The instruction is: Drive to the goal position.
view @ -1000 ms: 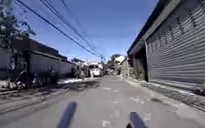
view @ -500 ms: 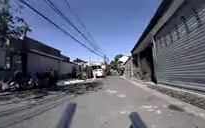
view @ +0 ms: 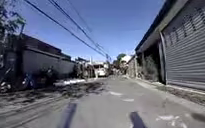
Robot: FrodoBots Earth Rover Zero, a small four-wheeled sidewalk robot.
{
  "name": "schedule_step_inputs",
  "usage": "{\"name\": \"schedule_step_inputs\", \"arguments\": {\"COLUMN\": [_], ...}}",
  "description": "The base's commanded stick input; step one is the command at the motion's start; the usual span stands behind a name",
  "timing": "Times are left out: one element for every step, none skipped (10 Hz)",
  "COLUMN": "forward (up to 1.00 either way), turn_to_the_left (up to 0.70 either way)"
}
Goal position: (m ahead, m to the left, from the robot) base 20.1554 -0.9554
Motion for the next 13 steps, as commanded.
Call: {"name": "schedule_step_inputs", "arguments": {"forward": [1.00, 1.00, 1.00, 1.00, 1.00, 1.00, 1.00, 1.00, 1.00, 1.00, 1.00, 1.00, 1.00], "turn_to_the_left": [0.25, 0.25, 0.23, 0.18, 0.13, 0.03, 0.15, 0.04, 0.05, 0.09, 0.11, -0.07, -0.40]}}
